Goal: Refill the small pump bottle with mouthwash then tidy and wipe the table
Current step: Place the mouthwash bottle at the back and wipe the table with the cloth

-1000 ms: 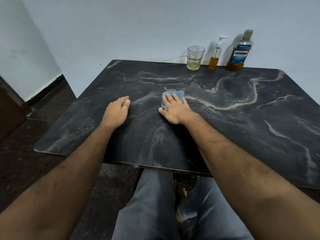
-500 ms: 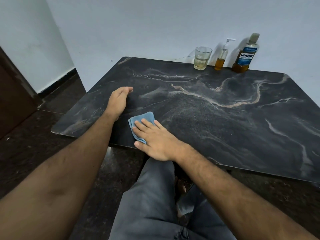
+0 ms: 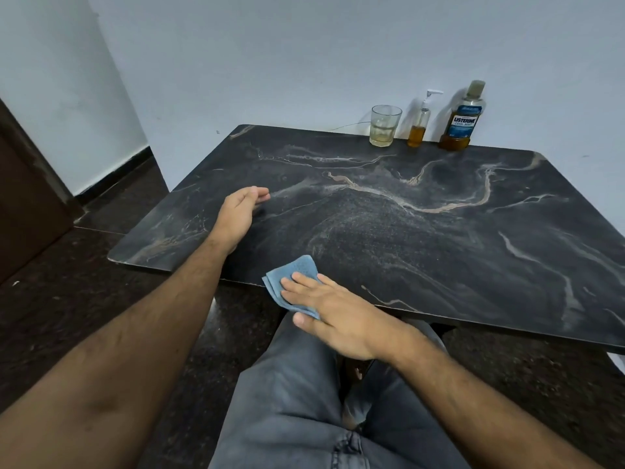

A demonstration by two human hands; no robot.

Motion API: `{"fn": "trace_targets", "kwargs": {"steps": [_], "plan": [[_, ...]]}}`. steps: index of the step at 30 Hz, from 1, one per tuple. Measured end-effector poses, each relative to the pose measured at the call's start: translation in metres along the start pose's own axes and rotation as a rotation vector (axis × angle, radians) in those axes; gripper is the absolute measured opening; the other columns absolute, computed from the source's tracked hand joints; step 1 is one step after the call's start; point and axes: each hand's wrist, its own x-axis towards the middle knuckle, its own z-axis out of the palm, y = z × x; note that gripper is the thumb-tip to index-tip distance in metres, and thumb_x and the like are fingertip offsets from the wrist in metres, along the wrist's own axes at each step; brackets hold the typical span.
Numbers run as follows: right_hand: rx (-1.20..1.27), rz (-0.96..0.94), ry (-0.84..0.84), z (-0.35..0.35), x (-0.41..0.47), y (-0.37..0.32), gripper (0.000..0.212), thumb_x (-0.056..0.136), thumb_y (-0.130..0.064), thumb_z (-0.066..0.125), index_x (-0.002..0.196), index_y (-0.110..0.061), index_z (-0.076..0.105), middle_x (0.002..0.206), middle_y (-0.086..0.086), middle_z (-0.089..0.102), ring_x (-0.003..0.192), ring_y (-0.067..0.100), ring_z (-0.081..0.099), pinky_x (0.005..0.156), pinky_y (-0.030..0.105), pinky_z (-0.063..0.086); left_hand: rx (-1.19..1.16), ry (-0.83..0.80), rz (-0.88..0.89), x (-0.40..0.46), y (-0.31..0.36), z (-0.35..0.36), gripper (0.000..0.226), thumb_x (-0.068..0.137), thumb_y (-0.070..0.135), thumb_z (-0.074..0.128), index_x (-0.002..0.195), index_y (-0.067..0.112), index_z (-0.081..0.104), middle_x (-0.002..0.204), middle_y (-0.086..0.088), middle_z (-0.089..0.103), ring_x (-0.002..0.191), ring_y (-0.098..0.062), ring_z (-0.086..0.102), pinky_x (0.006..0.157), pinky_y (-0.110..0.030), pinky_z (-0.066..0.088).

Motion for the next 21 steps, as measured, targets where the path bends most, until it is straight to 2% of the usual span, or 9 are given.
{"fn": "trace_targets", "kwargs": {"steps": [3, 5, 8, 10, 12, 13, 16, 19, 21], "plan": [[0.448, 0.05, 0.086, -0.015, -0.012, 0.011, 0.04, 0.105, -0.032, 0.039, 0.133, -0.015, 0.061, 0.142, 0.0, 0.057, 0.135, 0.007, 0.046, 0.116, 0.03, 0.03, -0.043, -0.02, 0.002, -0.004, 0.004, 0.008, 0.034, 0.107, 0.017, 0.035, 0.118, 0.002, 0.064, 0.117, -0.019, 0.068, 0.112, -0.024, 0.065, 0.107, -0.037, 0.046], [0.763, 0.104, 0.218, -0.027, -0.019, 0.02, 0.035, 0.101, -0.034, 0.042, 0.108, -0.019, 0.074, 0.109, -0.006, 0.075, 0.103, 0.005, 0.065, 0.095, 0.024, 0.048, -0.087, -0.043, -0.015, -0.008, 0.011, 0.015, 0.035, 0.108, 0.018, 0.034, 0.116, 0.002, 0.064, 0.113, -0.019, 0.068, 0.109, -0.027, 0.066, 0.107, -0.038, 0.047], [1.055, 0.18, 0.47, -0.041, -0.018, 0.03, 0.037, 0.096, -0.037, 0.047, 0.089, -0.023, 0.08, 0.091, -0.006, 0.077, 0.089, 0.008, 0.07, 0.08, 0.024, 0.054, -0.088, -0.085, -0.042, -0.018, 0.024, 0.025, 0.037, 0.108, 0.03, 0.034, 0.107, 0.012, 0.067, 0.105, -0.009, 0.074, 0.097, -0.021, 0.072, 0.097, -0.036, 0.053], [1.145, 0.241, 0.642, -0.05, -0.015, 0.035, 0.034, 0.093, -0.042, 0.049, 0.085, -0.031, 0.08, 0.086, -0.008, 0.076, 0.086, 0.011, 0.073, 0.068, 0.029, 0.058, -0.098, -0.15, -0.067, -0.026, 0.035, 0.034, 0.043, 0.106, 0.04, 0.035, 0.099, 0.014, 0.069, 0.092, -0.004, 0.077, 0.082, -0.016, 0.074, 0.077, -0.032, 0.057], [1.232, 0.285, 0.762, -0.056, -0.013, 0.041, 0.035, 0.094, -0.046, 0.049, 0.084, -0.031, 0.079, 0.085, -0.008, 0.076, 0.085, 0.019, 0.075, 0.057, 0.037, 0.059, -0.084, -0.224, -0.079, -0.033, 0.047, 0.046, 0.051, 0.105, 0.047, 0.036, 0.09, 0.011, 0.07, 0.076, 0.0, 0.076, 0.064, -0.009, 0.07, 0.056, -0.024, 0.051], [1.249, 0.302, 0.812, -0.057, -0.012, 0.044, 0.035, 0.095, -0.047, 0.048, 0.083, -0.034, 0.078, 0.083, -0.009, 0.075, 0.083, 0.018, 0.075, 0.054, 0.037, 0.058, -0.064, -0.26, -0.084, -0.036, 0.051, 0.053, 0.054, 0.104, 0.049, 0.035, 0.088, 0.011, 0.069, 0.07, 0.002, 0.074, 0.058, -0.006, 0.066, 0.051, -0.022, 0.047], [1.245, 0.365, 0.937, -0.062, -0.009, 0.052, 0.038, 0.099, -0.048, 0.045, 0.083, -0.031, 0.076, 0.076, -0.012, 0.073, 0.07, 0.009, 0.071, 0.047, 0.028, 0.052, -0.023, -0.4, -0.081, -0.041, 0.059, 0.07, 0.057, 0.102, 0.054, 0.034, 0.099, 0.009, 0.069, 0.075, -0.002, 0.075, 0.062, -0.009, 0.066, 0.049, -0.021, 0.043], [1.224, 0.41, 0.979, -0.074, -0.006, 0.062, 0.029, 0.099, -0.043, 0.05, 0.095, -0.02, 0.067, 0.074, -0.008, 0.07, 0.065, 0.01, 0.069, 0.041, 0.027, 0.046, -0.03, -0.458, -0.016, -0.042, 0.063, 0.079, 0.033, 0.102, 0.037, 0.049, 0.097, 0.013, 0.071, 0.075, 0.001, 0.074, 0.064, -0.005, 0.065, 0.05, -0.018, 0.042], [1.203, 0.439, 0.969, -0.086, -0.003, 0.072, 0.025, 0.098, -0.036, 0.056, 0.103, -0.014, 0.066, 0.084, 0.0, 0.068, 0.071, 0.015, 0.068, 0.041, 0.028, 0.045, -0.049, -0.434, -0.005, -0.038, 0.067, 0.082, 0.02, 0.101, 0.027, 0.055, 0.089, 0.017, 0.069, 0.068, 0.009, 0.07, 0.059, 0.0, 0.062, 0.049, -0.018, 0.041]]}}
